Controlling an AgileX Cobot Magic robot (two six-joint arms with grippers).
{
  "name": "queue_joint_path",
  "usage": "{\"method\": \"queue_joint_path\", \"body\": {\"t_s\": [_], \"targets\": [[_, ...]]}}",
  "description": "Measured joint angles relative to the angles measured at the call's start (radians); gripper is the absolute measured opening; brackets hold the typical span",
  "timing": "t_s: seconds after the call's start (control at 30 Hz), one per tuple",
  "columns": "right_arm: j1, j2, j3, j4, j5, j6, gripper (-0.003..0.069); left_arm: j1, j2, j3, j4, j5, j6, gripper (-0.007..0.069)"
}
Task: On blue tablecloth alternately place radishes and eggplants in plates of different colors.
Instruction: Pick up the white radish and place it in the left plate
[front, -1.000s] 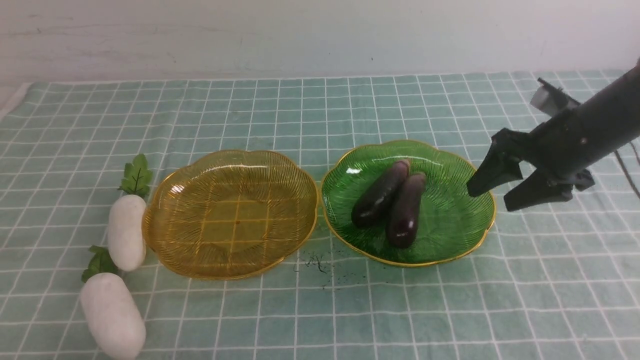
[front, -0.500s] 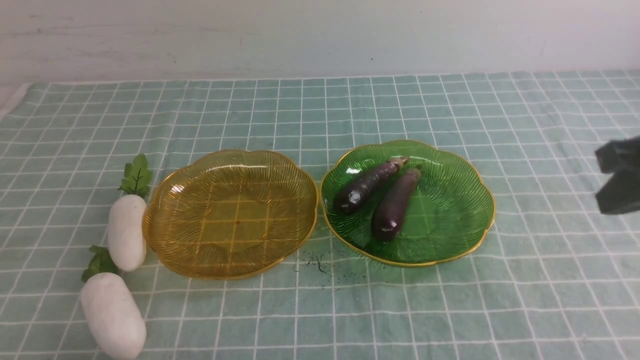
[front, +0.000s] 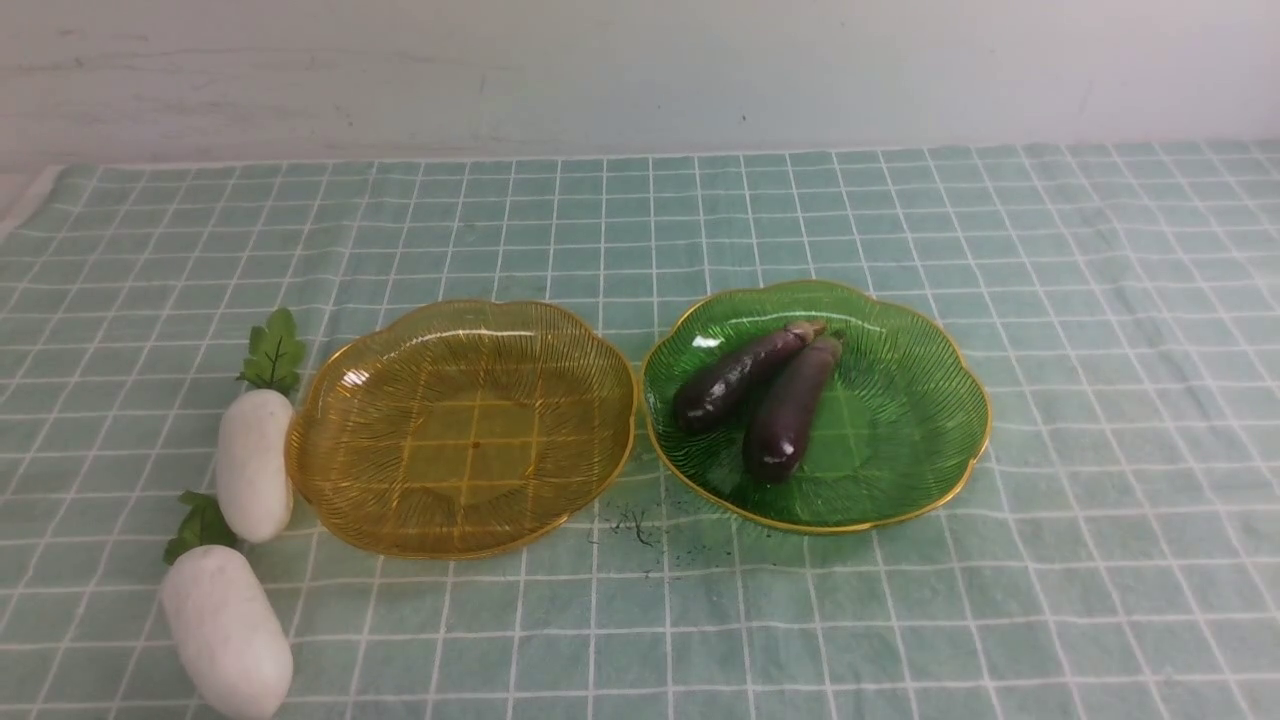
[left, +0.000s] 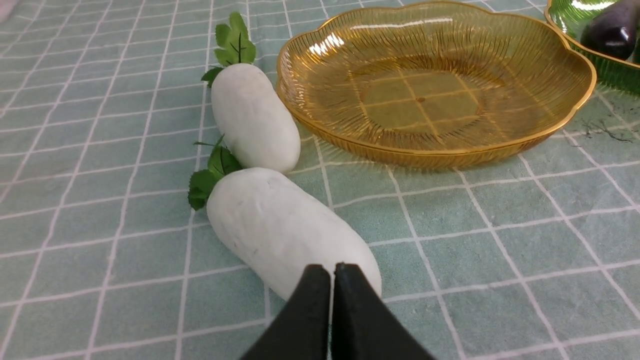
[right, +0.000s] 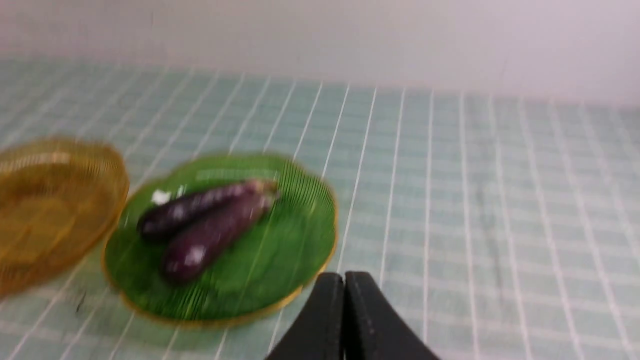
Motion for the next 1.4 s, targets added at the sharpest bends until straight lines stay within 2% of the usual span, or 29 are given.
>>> {"method": "queue_joint_path", "body": {"t_s": [0.1, 0.2, 0.23, 0.37, 0.47, 0.57, 0.7, 0.9, 1.03, 1.2, 1.3, 1.4], "targets": [[0.000, -0.171, 0.141, 0.000, -0.165, -0.037, -0.0014, 0.000, 0.000, 0.000, -0.003, -0.001, -0.002, -0.0008], [0.000, -0.227, 0.211, 0.000, -0.205, -0.065, -0.0014, 0.000, 0.000, 0.001, -0.093, -0.032, -0.060, -0.0008], [0.000, -0.227, 0.244, 0.007, -0.215, -0.073, -0.0015, 0.000, 0.000, 0.001, -0.236, -0.084, -0.149, -0.0008], [0.000, -0.220, 0.274, 0.032, -0.230, -0.075, -0.0015, 0.000, 0.000, 0.001, -0.462, -0.152, -0.266, -0.0008], [0.000, -0.215, 0.292, 0.061, -0.255, -0.075, -0.0015, 0.000, 0.000, 0.001, -0.735, -0.219, -0.342, -0.0008], [0.000, -0.215, 0.292, 0.067, -0.262, -0.076, -0.0015, 0.000, 0.000, 0.001, -0.868, -0.256, -0.345, -0.0008], [0.000, -0.215, 0.292, 0.071, -0.264, -0.076, -0.0015, 0.000, 0.000, 0.001, -0.926, -0.306, -0.311, -0.0008], [0.000, -0.215, 0.292, 0.071, -0.265, -0.082, -0.0015, 0.000, 0.014, -0.109, -0.909, -0.199, -0.179, -0.0008], [0.000, -0.215, 0.292, 0.071, -0.269, -0.088, -0.0015, 0.000, 0.183, -0.250, -0.834, -0.093, -0.056, -0.0008], [0.000, -0.215, 0.292, 0.071, -0.270, -0.090, -0.0015, 0.000, 0.534, -0.377, -0.649, 0.147, 0.001, -0.0008], [0.000, -0.215, 0.293, 0.071, -0.270, -0.090, -0.0015, 0.000, 0.838, -0.498, -0.420, 0.346, -0.003, -0.0007], [0.000, -0.215, 0.293, 0.071, -0.270, -0.090, -0.0015, 0.000, 0.970, -0.566, -0.318, 0.404, -0.039, -0.0007]]}}
